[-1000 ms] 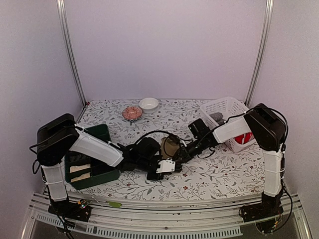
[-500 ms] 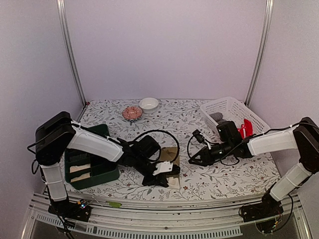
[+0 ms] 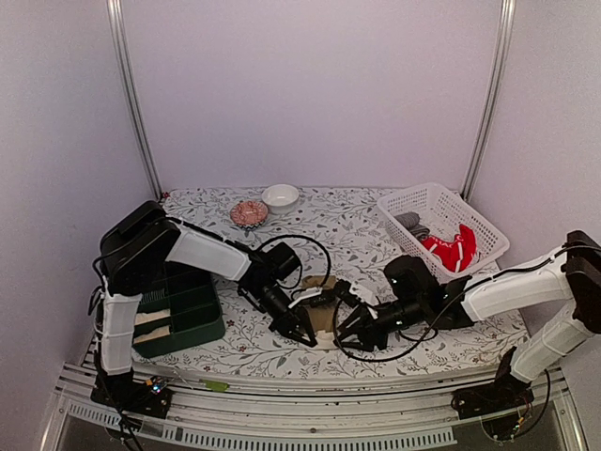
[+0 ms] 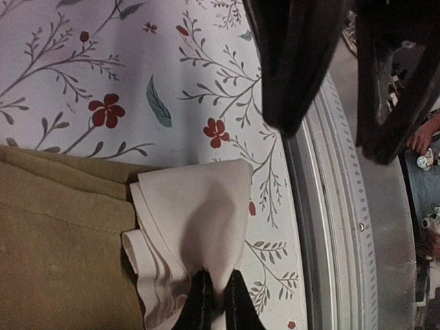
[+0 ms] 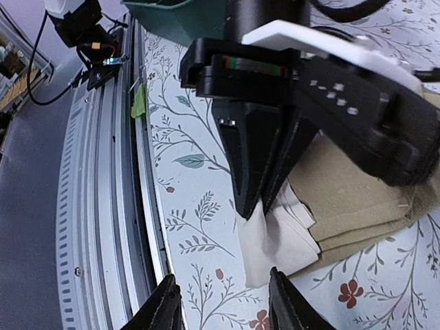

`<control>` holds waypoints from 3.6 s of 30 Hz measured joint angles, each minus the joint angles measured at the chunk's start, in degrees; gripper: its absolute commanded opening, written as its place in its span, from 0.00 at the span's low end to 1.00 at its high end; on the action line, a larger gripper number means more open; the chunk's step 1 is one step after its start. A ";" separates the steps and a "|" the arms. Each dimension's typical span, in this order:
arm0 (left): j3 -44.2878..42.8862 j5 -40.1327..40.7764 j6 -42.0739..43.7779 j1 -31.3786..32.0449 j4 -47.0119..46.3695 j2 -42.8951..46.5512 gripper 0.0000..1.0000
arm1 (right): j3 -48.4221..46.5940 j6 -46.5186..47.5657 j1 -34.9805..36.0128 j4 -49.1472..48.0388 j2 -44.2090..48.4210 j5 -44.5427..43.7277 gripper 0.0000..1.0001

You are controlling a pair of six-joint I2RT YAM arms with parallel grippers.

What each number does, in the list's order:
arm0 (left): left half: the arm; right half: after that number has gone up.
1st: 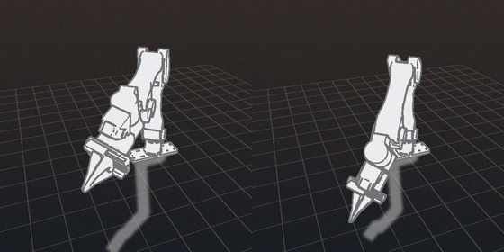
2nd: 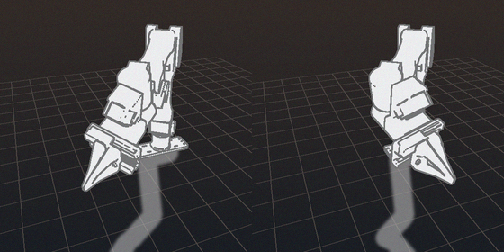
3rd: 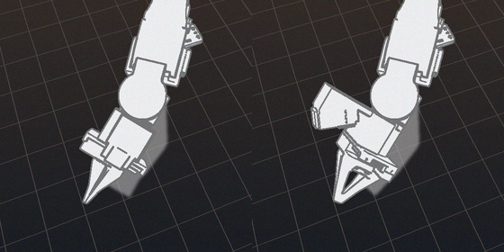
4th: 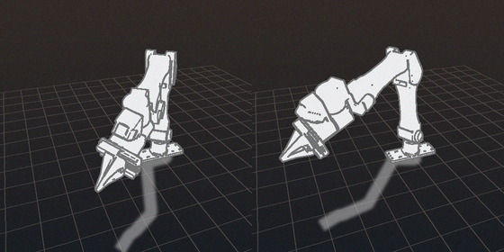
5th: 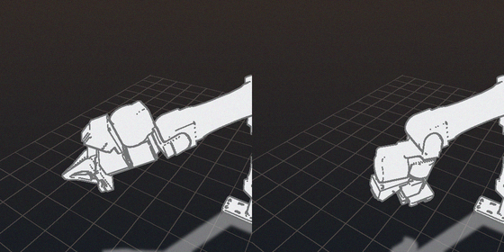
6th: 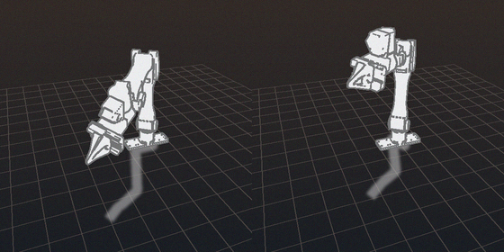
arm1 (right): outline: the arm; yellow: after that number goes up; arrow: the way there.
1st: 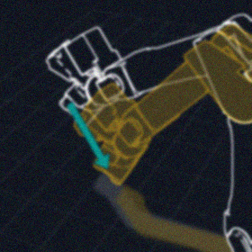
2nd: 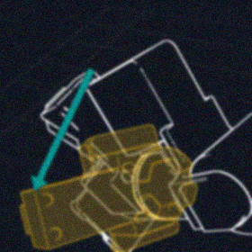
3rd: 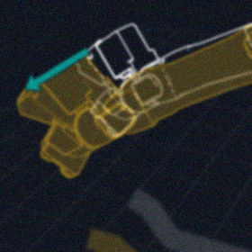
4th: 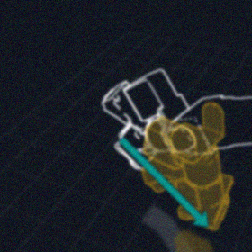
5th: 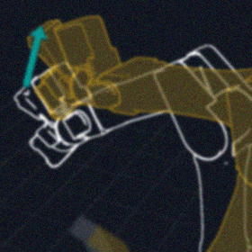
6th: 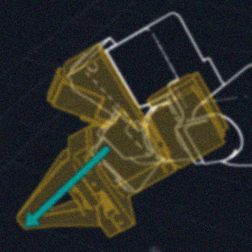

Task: Roll the underwear
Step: Roll the underwear at the center of the board.

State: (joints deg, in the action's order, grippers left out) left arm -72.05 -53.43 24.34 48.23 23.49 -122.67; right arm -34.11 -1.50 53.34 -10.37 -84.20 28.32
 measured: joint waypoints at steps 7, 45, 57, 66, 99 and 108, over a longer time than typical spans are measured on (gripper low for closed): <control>-0.87 -1.27 -0.22 -0.31 1.25 -0.85 0.00 | -5.64 6.60 3.08 -0.02 -9.44 -1.62 0.47; 30.42 25.42 -5.95 -0.46 -24.61 40.92 0.50 | -16.96 1.68 -5.40 8.13 -26.03 21.81 0.00; 38.49 38.12 -3.67 12.98 -32.65 39.69 0.46 | -22.62 -5.25 -9.22 12.26 -34.38 34.91 0.00; 33.07 43.34 0.07 16.63 -36.76 28.24 0.44 | -25.75 -7.63 -9.97 15.45 -36.63 37.90 0.00; 12.44 24.33 -1.99 11.23 -15.45 12.76 0.00 | -4.39 -4.46 -13.33 9.97 0.72 9.38 0.43; 0.59 6.54 -4.09 4.81 -3.72 2.05 0.00 | 1.36 -2.80 -3.87 7.39 7.54 0.70 0.45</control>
State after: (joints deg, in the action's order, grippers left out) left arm -71.46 -46.89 20.25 53.04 19.77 -120.62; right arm -32.75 -4.29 49.47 -2.98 -76.66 29.02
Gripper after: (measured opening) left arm 0.062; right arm 0.437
